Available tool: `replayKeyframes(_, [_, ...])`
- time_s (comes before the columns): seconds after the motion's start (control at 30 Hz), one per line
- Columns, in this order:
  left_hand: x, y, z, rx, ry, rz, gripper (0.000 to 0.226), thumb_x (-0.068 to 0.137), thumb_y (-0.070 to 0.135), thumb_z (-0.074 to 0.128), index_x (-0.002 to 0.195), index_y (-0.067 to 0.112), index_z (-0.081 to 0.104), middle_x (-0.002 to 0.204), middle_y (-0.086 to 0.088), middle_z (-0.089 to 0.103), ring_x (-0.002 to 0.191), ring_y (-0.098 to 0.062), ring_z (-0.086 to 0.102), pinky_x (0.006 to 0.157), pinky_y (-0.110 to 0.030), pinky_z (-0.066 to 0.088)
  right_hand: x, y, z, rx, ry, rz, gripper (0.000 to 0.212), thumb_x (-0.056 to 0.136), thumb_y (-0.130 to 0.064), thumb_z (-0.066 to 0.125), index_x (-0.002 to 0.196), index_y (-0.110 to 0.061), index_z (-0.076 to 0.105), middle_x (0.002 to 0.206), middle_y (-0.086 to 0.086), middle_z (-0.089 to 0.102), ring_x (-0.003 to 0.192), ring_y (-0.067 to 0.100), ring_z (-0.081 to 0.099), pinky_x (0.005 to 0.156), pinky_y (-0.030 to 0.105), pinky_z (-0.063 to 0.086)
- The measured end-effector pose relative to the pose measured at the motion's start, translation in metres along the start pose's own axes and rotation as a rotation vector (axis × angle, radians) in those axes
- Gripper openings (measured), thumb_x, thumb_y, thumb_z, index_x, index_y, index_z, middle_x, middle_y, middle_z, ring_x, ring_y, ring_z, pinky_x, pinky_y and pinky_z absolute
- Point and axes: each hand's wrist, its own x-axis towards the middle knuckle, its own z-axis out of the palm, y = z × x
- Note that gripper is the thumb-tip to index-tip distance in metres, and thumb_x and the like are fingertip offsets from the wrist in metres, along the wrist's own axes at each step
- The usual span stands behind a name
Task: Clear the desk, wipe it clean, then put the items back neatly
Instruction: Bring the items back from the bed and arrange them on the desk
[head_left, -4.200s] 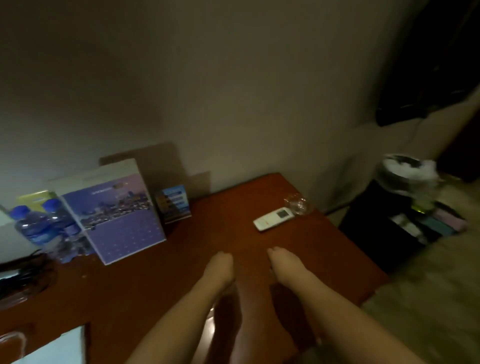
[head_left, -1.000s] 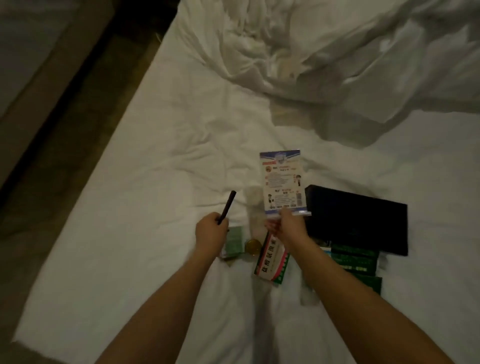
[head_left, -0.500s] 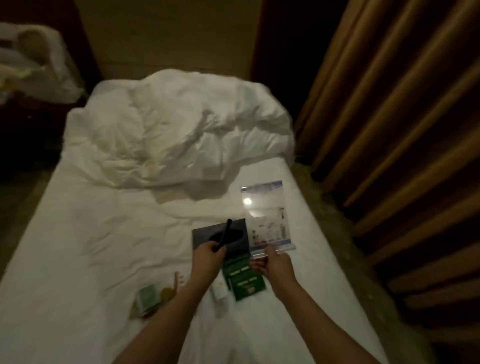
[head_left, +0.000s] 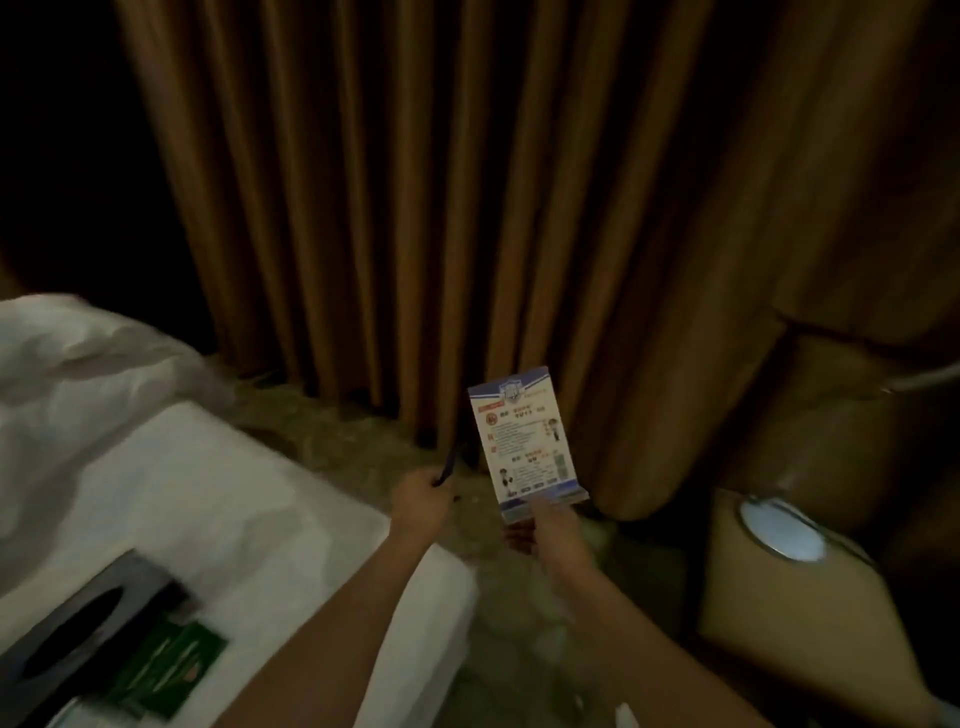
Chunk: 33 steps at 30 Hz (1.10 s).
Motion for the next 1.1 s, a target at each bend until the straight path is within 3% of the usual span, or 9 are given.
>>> replayKeyframes(0.1, [-0.023,0.056,0.095,0.1,-0.181,0.155,0.021,0.094,0.018,0.056,0.075,0.01,0.061,0.065,-0.001,0.056,0.061,-0.012,0.051,0.05,-0.018,0.033,-0.006,-0.002,-0.107,0.125,0.171,0.0,0.022,0.099,-0.018,0.047,0.12,-0.011,0.051,0.1,0.01,0.064,0.085,0.025,0.063,0.07,0.033,0.053])
replayKeyframes(0.2, [-0.061,0.108,0.191,0.151,-0.397,0.295,0.021,0.094,0.022,0.054,0.078,0.012,0.062,0.07,0.002,0.057,0.067,-0.011,0.052,0.053,-0.019,0.033,-0.027,0.002,-0.205,0.205,0.366,-0.077,0.022,0.101,-0.021,0.042,0.121,-0.013,0.048,0.1,0.005,0.062,0.082,0.018,0.061,0.059,0.025,0.047])
replayKeyframes(0.3, [-0.113,0.147,0.28,0.166,-0.619,0.385,0.019,0.094,0.018,0.056,0.076,0.014,0.061,0.072,0.001,0.059,0.073,-0.016,0.055,0.054,-0.02,0.035,-0.057,0.014,-0.294,0.359,0.554,-0.084,0.015,0.102,-0.019,0.04,0.114,-0.013,0.047,0.086,0.001,0.059,0.071,0.014,0.059,0.053,0.021,0.045])
replayKeyframes(0.4, [-0.167,0.173,0.354,0.144,-0.804,0.429,0.013,0.093,0.014,0.057,0.09,0.006,0.067,0.082,-0.005,0.064,0.08,-0.018,0.06,0.06,-0.022,0.041,-0.083,0.027,-0.37,0.499,0.731,-0.113,0.017,0.101,-0.014,0.041,0.116,-0.01,0.048,0.088,0.004,0.061,0.068,0.015,0.06,0.049,0.02,0.047])
replayKeyframes(0.57, [-0.245,0.203,0.46,0.203,-0.994,0.553,0.015,0.092,0.016,0.057,0.082,0.01,0.066,0.077,-0.003,0.063,0.073,-0.015,0.054,0.059,-0.027,0.036,-0.111,0.056,-0.483,0.708,0.936,-0.159,0.017,0.1,-0.016,0.041,0.11,-0.011,0.054,0.094,0.013,0.065,0.068,0.02,0.061,0.057,0.028,0.049])
replayKeyframes(0.73, [-0.302,0.239,0.571,0.252,-1.165,0.645,0.021,0.088,0.017,0.062,0.067,0.014,0.064,0.065,-0.004,0.06,0.072,-0.023,0.059,0.06,-0.028,0.035,-0.116,0.075,-0.59,0.791,1.136,-0.126,0.01,0.1,-0.017,0.043,0.095,-0.015,0.052,0.09,0.014,0.065,0.063,0.019,0.061,0.054,0.027,0.05])
replayKeyframes(0.83, [-0.335,0.272,0.64,0.271,-1.245,0.685,0.02,0.089,0.014,0.06,0.07,0.01,0.063,0.067,-0.005,0.061,0.071,-0.022,0.058,0.063,-0.027,0.038,-0.122,0.08,-0.654,0.863,1.215,-0.117,0.013,0.101,-0.014,0.042,0.091,-0.012,0.05,0.087,0.015,0.064,0.062,0.021,0.061,0.051,0.026,0.052])
replayKeyframes(1.0, [-0.397,0.294,0.742,0.455,-1.391,0.859,0.017,0.093,0.02,0.058,0.081,0.008,0.064,0.078,-0.007,0.061,0.073,-0.019,0.052,0.063,-0.025,0.033,-0.14,0.113,-0.735,0.916,1.389,-0.071,0.017,0.102,-0.014,0.039,0.111,-0.003,0.049,0.087,0.016,0.063,0.062,0.022,0.061,0.042,0.024,0.048])
replayKeyframes(1.1, [-0.442,0.281,0.785,0.581,-1.466,0.972,0.02,0.094,0.021,0.057,0.077,0.011,0.061,0.067,-0.001,0.055,0.063,-0.017,0.048,0.051,-0.027,0.031,-0.159,0.145,-0.761,1.008,1.483,0.029,0.022,0.1,-0.017,0.042,0.112,-0.002,0.052,0.087,0.016,0.066,0.059,0.02,0.062,0.045,0.023,0.047])
